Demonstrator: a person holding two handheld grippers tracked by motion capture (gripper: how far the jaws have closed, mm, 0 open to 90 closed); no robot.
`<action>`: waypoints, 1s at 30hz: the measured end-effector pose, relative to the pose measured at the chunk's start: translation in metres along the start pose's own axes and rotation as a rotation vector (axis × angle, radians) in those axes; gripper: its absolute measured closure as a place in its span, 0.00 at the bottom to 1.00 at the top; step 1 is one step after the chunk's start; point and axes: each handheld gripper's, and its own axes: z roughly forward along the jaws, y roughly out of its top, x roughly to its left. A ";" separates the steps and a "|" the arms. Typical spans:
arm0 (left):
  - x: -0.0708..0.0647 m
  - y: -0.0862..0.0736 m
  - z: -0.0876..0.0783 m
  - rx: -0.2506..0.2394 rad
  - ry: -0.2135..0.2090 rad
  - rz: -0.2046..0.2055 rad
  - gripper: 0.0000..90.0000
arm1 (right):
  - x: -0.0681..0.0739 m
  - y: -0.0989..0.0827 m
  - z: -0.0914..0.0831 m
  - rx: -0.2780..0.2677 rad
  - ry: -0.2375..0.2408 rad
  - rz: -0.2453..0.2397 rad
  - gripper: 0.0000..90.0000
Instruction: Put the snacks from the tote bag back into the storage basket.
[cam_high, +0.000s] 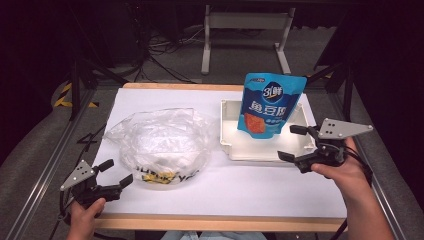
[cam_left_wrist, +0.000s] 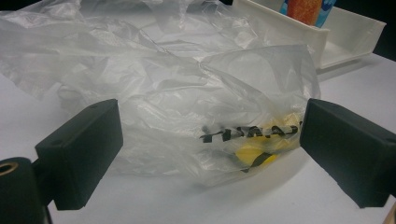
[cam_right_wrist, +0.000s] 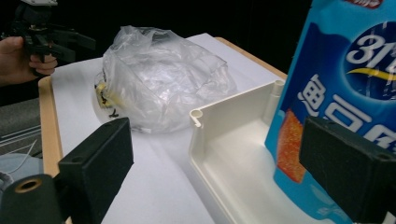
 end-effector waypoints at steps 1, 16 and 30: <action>0.000 0.000 0.000 0.000 0.000 0.000 0.07 | 0.003 -0.001 0.003 0.004 0.001 0.008 0.10; -0.001 0.002 -0.001 -0.009 -0.026 0.027 0.07 | 0.020 -0.036 0.040 -0.018 -0.018 0.025 0.08; -0.001 -0.001 0.001 -0.035 -0.082 0.033 0.00 | 0.018 -0.079 0.077 -0.028 -0.009 0.093 0.09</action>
